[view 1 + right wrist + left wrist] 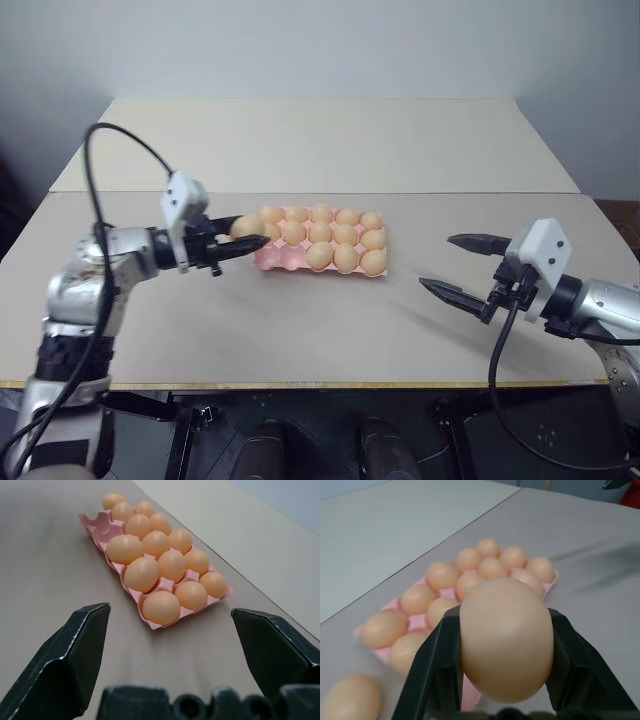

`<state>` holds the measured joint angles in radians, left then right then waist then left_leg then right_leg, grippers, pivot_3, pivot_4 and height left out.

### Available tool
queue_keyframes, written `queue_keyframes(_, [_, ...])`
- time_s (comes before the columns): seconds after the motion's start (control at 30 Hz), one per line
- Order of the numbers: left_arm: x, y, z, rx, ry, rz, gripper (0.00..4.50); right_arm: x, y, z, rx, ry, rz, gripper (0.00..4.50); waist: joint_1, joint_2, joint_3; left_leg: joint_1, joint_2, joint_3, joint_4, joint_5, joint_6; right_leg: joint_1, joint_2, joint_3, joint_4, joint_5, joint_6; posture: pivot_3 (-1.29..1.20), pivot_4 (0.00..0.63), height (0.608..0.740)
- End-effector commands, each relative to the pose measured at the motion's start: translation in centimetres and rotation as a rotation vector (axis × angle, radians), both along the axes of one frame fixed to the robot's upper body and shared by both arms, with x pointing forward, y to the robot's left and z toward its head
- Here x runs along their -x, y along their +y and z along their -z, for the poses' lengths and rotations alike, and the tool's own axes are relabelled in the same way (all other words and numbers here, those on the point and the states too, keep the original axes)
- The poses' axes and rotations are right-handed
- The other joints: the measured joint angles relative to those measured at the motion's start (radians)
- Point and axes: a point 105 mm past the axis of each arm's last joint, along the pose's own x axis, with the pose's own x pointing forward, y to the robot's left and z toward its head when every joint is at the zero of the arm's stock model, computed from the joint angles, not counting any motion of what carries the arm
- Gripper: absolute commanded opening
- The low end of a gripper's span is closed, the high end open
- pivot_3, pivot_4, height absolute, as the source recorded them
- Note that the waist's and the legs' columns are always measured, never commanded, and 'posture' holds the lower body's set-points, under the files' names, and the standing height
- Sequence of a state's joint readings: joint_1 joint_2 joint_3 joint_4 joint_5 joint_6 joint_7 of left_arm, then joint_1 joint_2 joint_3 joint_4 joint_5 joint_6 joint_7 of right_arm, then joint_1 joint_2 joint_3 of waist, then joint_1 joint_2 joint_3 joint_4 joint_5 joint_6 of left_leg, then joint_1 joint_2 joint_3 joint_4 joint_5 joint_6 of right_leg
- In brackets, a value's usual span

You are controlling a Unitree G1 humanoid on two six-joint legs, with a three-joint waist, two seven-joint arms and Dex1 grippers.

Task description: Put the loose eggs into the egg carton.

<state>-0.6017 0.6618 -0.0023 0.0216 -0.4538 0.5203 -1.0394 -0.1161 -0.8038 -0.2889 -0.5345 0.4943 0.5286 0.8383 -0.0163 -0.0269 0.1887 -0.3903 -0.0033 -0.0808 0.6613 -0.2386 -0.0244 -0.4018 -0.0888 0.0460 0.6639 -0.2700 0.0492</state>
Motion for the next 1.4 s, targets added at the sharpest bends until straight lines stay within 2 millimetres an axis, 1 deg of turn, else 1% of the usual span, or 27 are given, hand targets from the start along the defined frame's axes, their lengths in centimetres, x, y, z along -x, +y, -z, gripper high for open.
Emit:
queue_keyframes(0.03, [-1.1,-1.3,0.7,-0.067,-0.041,0.014,1.95,0.5,0.4,-1.2,0.012,-0.06,-0.003,4.5,-0.003,0.0,0.0,0.0,0.0,0.0,0.0,0.0,0.0,0.0,0.0,0.0,0.0,0.0,0.0,0.0,0.15,0.74])
queue_keyframes(0.13, [-2.3,-1.4,1.9,-0.121,-0.044,-0.026,1.95,0.7,0.4,-1.3,0.005,-0.062,0.005,4.5,-0.007,0.0,0.0,-0.001,0.0,0.0,0.0,0.0,0.0,-0.001,0.001,0.0,0.0,0.0,0.0,0.0,0.15,0.74])
queue_keyframes(0.2, [-2.3,-1.7,2.1,-0.118,-0.054,0.004,1.95,0.8,0.3,-1.2,0.008,-0.061,0.012,4.5,-0.008,0.0,0.0,-0.001,0.0,0.0,0.0,0.0,0.0,-0.001,0.001,0.001,0.0,0.0,0.0,0.0,0.15,0.74])
queue_keyframes(0.33, [-2.8,-2.1,2.1,-0.107,-0.052,-0.005,1.95,0.7,-0.1,-1.2,0.014,-0.065,0.037,4.5,-0.002,0.0,0.0,-0.001,0.0,0.0,0.0,0.0,0.0,-0.001,0.0,0.0,0.0,0.0,0.0,0.0,0.15,0.74])
queue_keyframes(0.47, [-3.2,-2.6,2.2,-0.096,-0.044,-0.013,3.08,0.5,-0.3,-1.3,0.019,-0.07,0.046,4.5,0.0,0.0,0.0,-0.001,0.0,0.0,0.0,0.0,0.0,-0.001,0.0,0.0,0.0,0.0,0.0,0.0,0.15,0.74])
queue_keyframes(0.53, [-3.2,-2.6,2.1,-0.099,-0.049,-0.014,3.76,0.4,-0.3,-1.4,0.011,-0.07,0.049,4.5,-0.003,0.0,0.0,-0.001,0.0,0.0,0.0,0.0,0.0,-0.001,0.0,0.0,0.0,0.0,0.0,0.0,0.15,0.74])
queue_keyframes(0.6, [-3.3,-1.9,1.6,-0.096,-0.058,-0.031,4.4,0.4,-0.3,-1.5,0.009,-0.072,0.045,4.5,-0.004,0.0,0.0,-0.001,0.0,0.0,0.0,0.0,0.0,-0.001,0.0,0.0,0.0,0.0,0.0,0.0,0.15,0.74])
queue_keyframes(0.63, [-3.4,-1.6,1.4,-0.095,-0.062,-0.04,4.48,0.3,-0.3,-1.5,0.01,-0.073,0.044,4.5,-0.005,0.0,0.0,-0.001,0.0,0.0,0.0,0.0,0.0,-0.001,0.0,0.0,0.0,0.0,0.0,0.0,0.15,0.74])
queue_keyframes(0.73, [-3.7,-0.2,-0.2,-0.079,-0.106,-0.088,4.48,-0.2,-0.6,-1.7,0.0,-0.067,0.05,4.5,-0.006,0.0,0.0,-0.001,0.0,0.0,0.0,0.0,0.0,-0.001,0.0,0.0,0.0,0.0,0.0,0.0,0.15,0.74])
queue_keyframes(0.77, [-3.7,0.6,-1.0,-0.058,-0.123,-0.114,4.48,-0.3,-0.7,-1.7,0.003,-0.068,0.052,4.5,-0.005,0.0,0.0,-0.001,0.0,0.0,0.0,0.0,0.0,-0.001,0.0,0.0,0.0,0.0,0.0,0.0,0.15,0.74])
queue_keyframes(0.83, [-2.9,2.7,-2.4,-0.031,-0.151,-0.15,4.48,-0.3,-0.8,-2.0,-0.009,-0.067,0.048,4.5,-0.008,0.0,0.0,-0.001,0.0,0.0,0.0,0.0,0.0,-0.002,0.0,0.0,0.0,0.0,0.0,0.0,0.15,0.74])
queue_keyframes(0.93, [-0.9,6.2,-3.4,-0.034,-0.167,-0.197,4.48,-0.2,-0.9,-1.9,-0.02,-0.054,0.036,4.5,-0.024,0.0,0.0,-0.002,0.001,0.0,0.0,0.0,0.0,-0.002,0.001,0.001,0.0,0.0,0.0,0.0,0.15,0.74])
queue_keyframes(1.07, [2.1,10.0,-4.1,-0.037,-0.153,-0.235,4.48,-0.3,-1.0,-2.3,-0.012,-0.05,0.013,4.5,-0.026,0.0,0.0,-0.001,0.001,0.0,0.0,0.0,0.0,-0.001,0.0,0.001,0.0,0.0,0.0,0.0,0.15,0.74])
queue_keyframes(1.17, [4.7,12.6,-3.9,-0.06,-0.128,-0.269,4.48,-0.4,-1.2,-2.8,-0.012,-0.053,0.001,4.5,-0.026,0.0,0.0,0.0,0.001,0.0,0.0,0.0,0.0,-0.001,0.0,0.001,0.0,0.0,0.0,0.0,0.15,0.74])
queue_keyframes(1.27, [6.4,14.2,-3.5,-0.084,-0.105,-0.295,4.48,-0.4,-1.2,-2.8,-0.011,-0.044,-0.01,4.5,-0.026,0.0,0.0,0.0,0.002,0.0,-0.001,0.0,0.0,-0.001,0.0,0.0,0.0,0.0,0.0,0.0,0.15,0.74])
queue_keyframes(1.33, [6.8,14.4,-3.5,-0.064,-0.099,-0.316,4.48,-0.3,-1.1,-2.7,-0.006,-0.036,-0.02,4.5,-0.018,0.0,0.0,0.0,0.001,0.0,-0.001,0.0,0.0,-0.001,0.0,0.0,0.0,0.0,0.0,0.0,0.15,0.74])
queue_keyframes(1.4, [7.1,14.1,-3.5,-0.045,-0.094,-0.315,4.48,-0.4,-1.0,-2.6,0.019,-0.045,-0.025,4.5,-0.012,0.0,0.0,0.0,0.001,0.0,-0.001,0.0,0.0,0.0,0.0,0.0,0.0,0.0,0.0,0.0,0.15,0.74])
